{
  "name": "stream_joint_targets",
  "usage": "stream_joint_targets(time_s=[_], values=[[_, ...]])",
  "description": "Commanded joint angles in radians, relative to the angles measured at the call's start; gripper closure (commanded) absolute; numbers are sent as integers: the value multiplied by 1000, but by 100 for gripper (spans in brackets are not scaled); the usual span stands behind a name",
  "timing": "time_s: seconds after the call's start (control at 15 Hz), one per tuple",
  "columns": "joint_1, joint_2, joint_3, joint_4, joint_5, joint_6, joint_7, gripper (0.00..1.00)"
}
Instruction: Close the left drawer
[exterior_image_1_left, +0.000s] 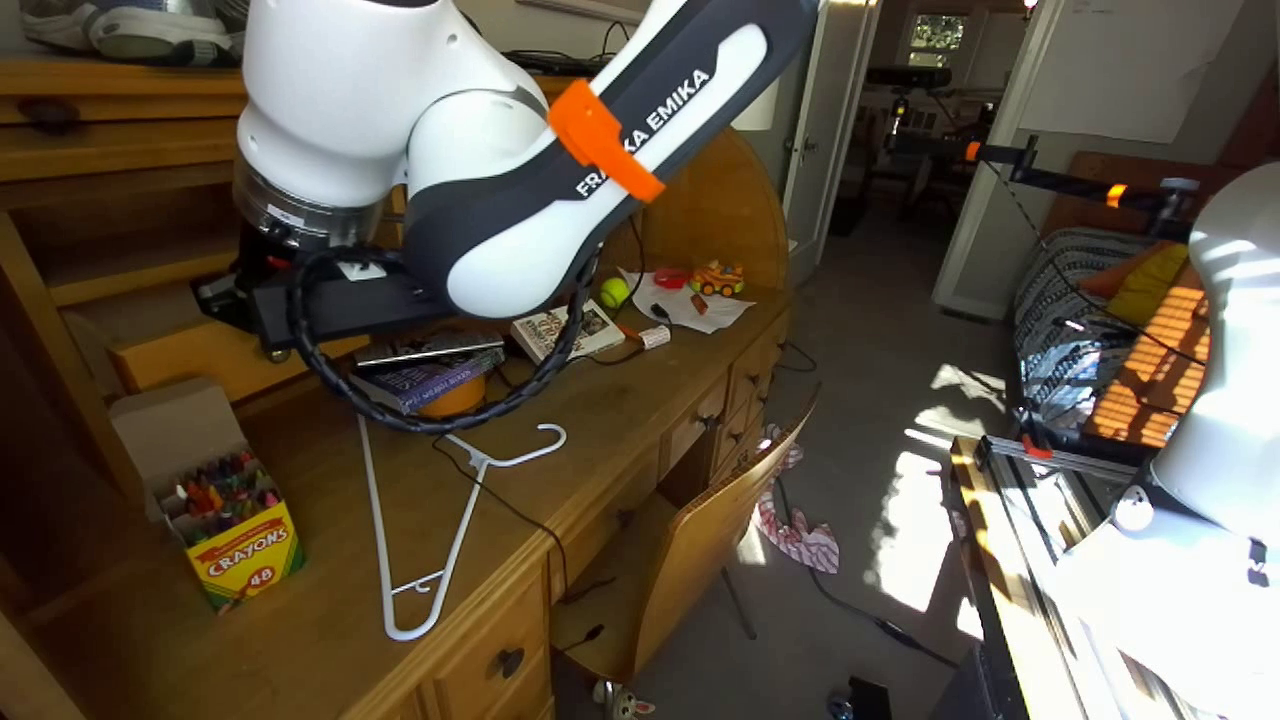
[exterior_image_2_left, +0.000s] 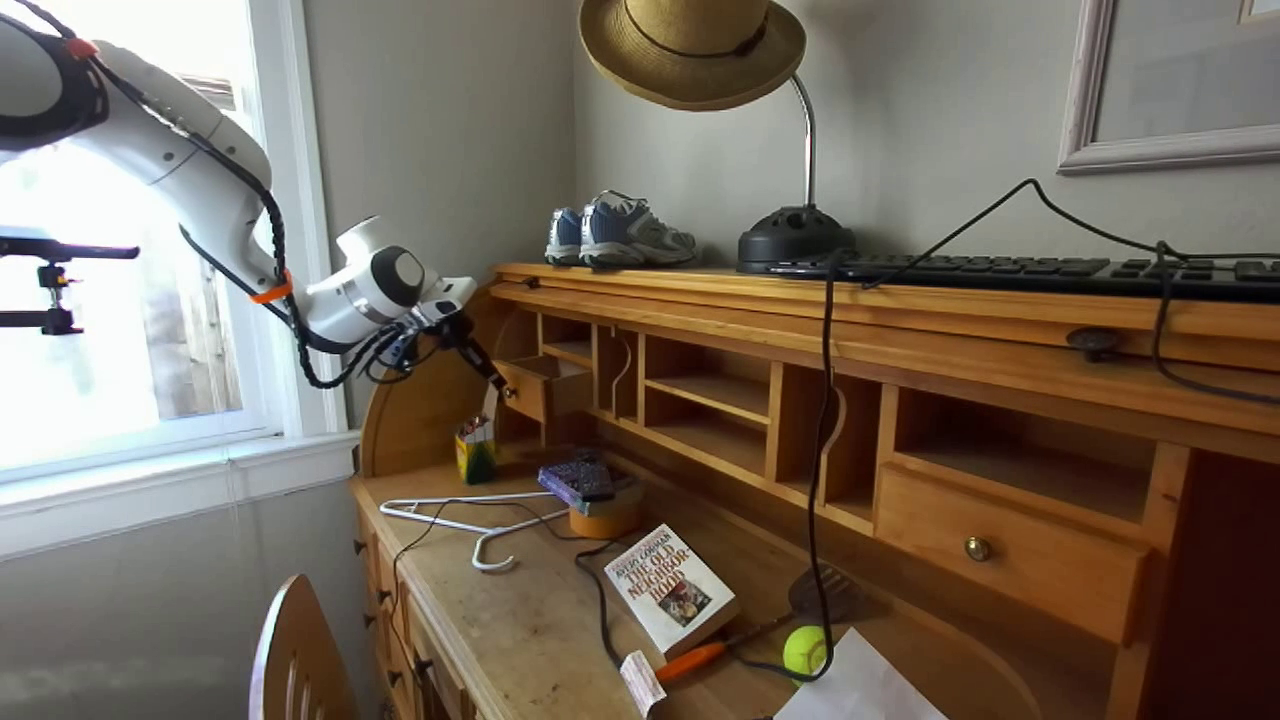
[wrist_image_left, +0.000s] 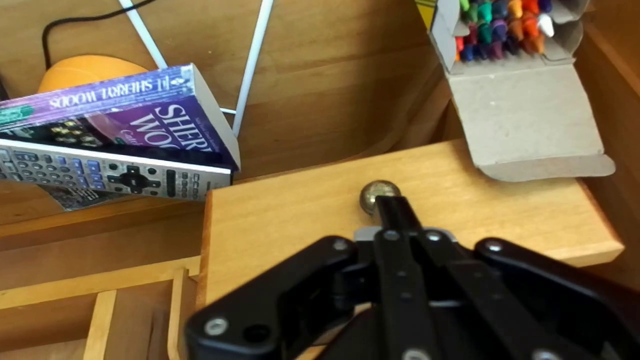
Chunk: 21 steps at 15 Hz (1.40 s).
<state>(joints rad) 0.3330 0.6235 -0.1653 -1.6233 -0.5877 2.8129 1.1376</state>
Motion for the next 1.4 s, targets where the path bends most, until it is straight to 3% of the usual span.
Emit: stream_joint_targets(time_s=[0.0, 0.53, 1.33], values=[[44, 65, -65, 79, 20, 39, 10, 100], [92, 167, -141, 199, 64, 59, 15, 100], [188, 216, -292, 238, 65, 45, 147, 100]])
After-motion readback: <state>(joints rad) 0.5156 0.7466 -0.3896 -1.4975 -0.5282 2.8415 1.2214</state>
